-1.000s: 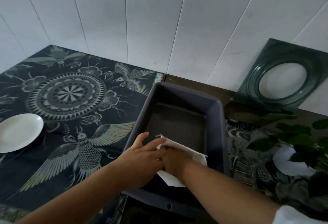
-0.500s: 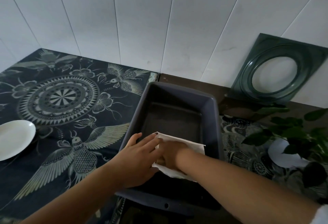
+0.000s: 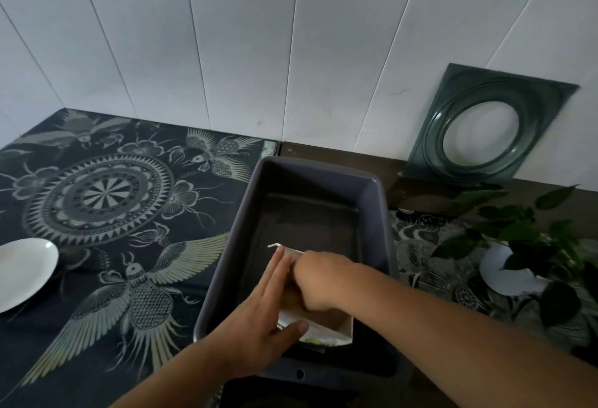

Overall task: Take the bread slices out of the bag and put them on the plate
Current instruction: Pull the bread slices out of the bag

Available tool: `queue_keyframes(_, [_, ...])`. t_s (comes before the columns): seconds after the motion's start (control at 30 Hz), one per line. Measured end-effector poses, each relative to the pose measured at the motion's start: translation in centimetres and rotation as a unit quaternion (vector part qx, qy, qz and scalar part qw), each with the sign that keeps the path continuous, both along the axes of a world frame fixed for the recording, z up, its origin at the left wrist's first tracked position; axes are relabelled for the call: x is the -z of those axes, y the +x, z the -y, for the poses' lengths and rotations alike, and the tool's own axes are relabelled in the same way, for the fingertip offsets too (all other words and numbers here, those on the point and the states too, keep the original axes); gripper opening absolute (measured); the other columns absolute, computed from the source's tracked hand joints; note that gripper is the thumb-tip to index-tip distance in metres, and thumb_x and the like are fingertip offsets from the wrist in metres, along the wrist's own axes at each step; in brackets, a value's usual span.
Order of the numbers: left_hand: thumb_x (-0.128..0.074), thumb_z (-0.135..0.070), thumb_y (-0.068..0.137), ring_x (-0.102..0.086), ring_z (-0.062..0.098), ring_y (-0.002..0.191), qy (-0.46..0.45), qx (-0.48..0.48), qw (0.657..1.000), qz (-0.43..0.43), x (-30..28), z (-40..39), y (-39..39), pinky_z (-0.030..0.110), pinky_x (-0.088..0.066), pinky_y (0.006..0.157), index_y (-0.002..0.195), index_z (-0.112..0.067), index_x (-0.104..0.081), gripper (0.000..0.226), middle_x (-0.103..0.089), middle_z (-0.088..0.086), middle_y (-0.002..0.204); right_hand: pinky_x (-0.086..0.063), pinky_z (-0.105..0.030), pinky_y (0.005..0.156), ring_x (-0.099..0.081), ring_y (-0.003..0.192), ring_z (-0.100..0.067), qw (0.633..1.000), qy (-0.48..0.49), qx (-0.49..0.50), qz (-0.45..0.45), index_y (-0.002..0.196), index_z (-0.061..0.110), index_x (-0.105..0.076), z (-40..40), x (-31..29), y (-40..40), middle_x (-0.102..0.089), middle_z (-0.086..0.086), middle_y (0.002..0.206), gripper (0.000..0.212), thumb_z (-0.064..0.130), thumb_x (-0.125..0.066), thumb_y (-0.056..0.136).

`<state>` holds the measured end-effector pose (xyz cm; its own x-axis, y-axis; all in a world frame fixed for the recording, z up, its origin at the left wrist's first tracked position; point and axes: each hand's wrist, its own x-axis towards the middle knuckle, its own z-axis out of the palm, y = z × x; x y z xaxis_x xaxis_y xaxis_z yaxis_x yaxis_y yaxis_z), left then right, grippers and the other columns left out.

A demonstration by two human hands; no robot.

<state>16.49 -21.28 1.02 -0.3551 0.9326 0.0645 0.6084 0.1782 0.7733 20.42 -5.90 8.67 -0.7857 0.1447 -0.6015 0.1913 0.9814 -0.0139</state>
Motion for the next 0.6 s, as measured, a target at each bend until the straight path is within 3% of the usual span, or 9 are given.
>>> queue_keyframes(0.13, [-0.056, -0.059, 0.086, 0.006, -0.002, 0.145, 0.024, -0.019, 0.992, 0.125, -0.2, -0.1, 0.4, 0.022, -0.01, 0.117, 0.148, -0.034, 0.022, 0.102, 0.015, -0.011, 0.161, -0.043, -0.033, 0.053, -0.056, 0.069, -0.017, 0.996, 0.013, -0.017, -0.081, 0.105, 0.024, -0.055, -1.1, -2.7, 0.7, -0.057, 0.0, 0.087, 0.031, 0.027, -0.07, 0.078])
queue_keyframes(0.27, [-0.065, -0.057, 0.077, -0.008, 0.002, 0.145, 0.045, -0.085, 0.975, 0.201, -1.6, -0.9, -0.3, 0.039, -0.02, 0.119, 0.15, -0.035, 0.008, 0.106, -0.005, -0.006, 0.162, -0.049, -0.031, 0.057, -0.056, 0.07, -0.012, 0.994, 0.026, -0.031, -0.104, 0.098, 0.029, -0.053, -2.3, -6.5, 0.6, -0.056, 0.007, 0.083, 0.037, 0.038, -0.077, 0.071])
queue_keyframes(0.37, [-0.075, -0.053, 0.068, -0.029, 0.01, 0.141, 0.066, -0.086, 0.983, 0.145, -4.7, -2.1, -1.9, 0.036, -0.034, 0.112, 0.151, -0.027, -0.012, 0.108, -0.027, -0.004, 0.156, -0.045, -0.028, 0.055, -0.051, 0.071, -0.007, 0.99, 0.041, -0.054, -0.126, 0.098, 0.029, -0.052, -2.8, -10.1, 0.5, -0.051, 0.012, 0.082, 0.044, 0.045, -0.079, 0.068])
queue_keyframes(0.43, [-0.082, -0.043, 0.064, -0.052, 0.005, 0.123, 0.091, -0.037, 0.983, 0.154, -7.4, -3.2, -2.8, 0.023, -0.049, 0.093, 0.14, -0.032, -0.033, 0.091, -0.054, -0.018, 0.132, -0.035, -0.025, 0.05, -0.044, 0.067, -0.004, 0.985, 0.059, -0.088, -0.139, 0.095, 0.03, -0.047, -2.7, -12.6, 0.4, -0.045, 0.014, 0.078, 0.044, 0.045, -0.079, 0.069])
queue_keyframes(0.5, [-0.084, -0.041, 0.06, -0.061, 0.0, 0.106, 0.098, -0.025, 0.983, 0.152, -9.7, -4.2, -3.3, 0.016, -0.051, 0.079, 0.125, -0.039, -0.044, 0.076, -0.063, -0.022, 0.114, -0.03, -0.023, 0.05, -0.04, 0.067, -0.002, 0.981, 0.072, -0.111, -0.14, 0.096, 0.029, -0.044, -2.3, -14.8, 0.1, -0.042, 0.015, 0.078, 0.046, 0.044, -0.079, 0.071])
queue_keyframes(0.6, [-0.083, -0.039, 0.061, -0.066, 0.003, 0.098, 0.119, -0.026, 0.977, 0.174, -11.5, -5.0, -3.5, 0.018, -0.053, 0.075, 0.119, -0.033, -0.053, 0.065, -0.069, -0.019, 0.106, -0.028, -0.022, 0.051, -0.038, 0.066, -0.004, 0.977, 0.096, -0.127, -0.142, 0.1, 0.027, -0.043, -2.0, -17.3, -0.1, -0.038, 0.016, 0.076, 0.048, 0.043, -0.08, 0.073])
